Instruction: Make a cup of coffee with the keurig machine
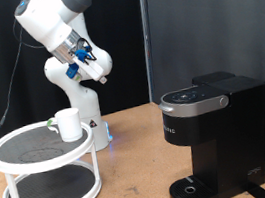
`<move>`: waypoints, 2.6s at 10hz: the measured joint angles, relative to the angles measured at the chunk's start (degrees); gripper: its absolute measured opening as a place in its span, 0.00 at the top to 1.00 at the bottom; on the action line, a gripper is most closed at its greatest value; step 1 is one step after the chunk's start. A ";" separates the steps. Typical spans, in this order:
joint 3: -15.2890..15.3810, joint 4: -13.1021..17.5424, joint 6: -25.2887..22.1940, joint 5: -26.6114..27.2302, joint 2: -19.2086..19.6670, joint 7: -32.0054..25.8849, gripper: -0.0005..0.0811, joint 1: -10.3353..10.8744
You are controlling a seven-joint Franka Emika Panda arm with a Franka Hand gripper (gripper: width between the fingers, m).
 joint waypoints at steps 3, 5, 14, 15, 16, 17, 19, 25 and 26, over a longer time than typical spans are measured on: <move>-3.70 -0.89 -2.50 -1.54 -4.00 -2.23 0.99 -2.84; -6.84 -0.28 -6.49 -3.90 -5.24 -2.87 0.99 -4.98; -15.55 4.06 -14.71 -13.81 -4.71 -7.24 0.99 -8.45; -16.34 4.10 -14.24 -13.93 -4.69 -8.03 0.99 -8.53; -17.47 4.12 -12.75 -13.97 -4.61 -8.69 0.99 -8.72; -18.60 4.18 -10.60 -13.97 -4.30 -8.81 0.99 -8.81; -20.33 5.07 -7.69 -13.77 -2.21 -8.92 0.99 -8.74; -20.53 4.84 -0.95 -14.03 6.13 -12.07 0.88 -7.51; -20.44 3.53 1.74 -14.03 6.66 -12.76 0.88 -7.50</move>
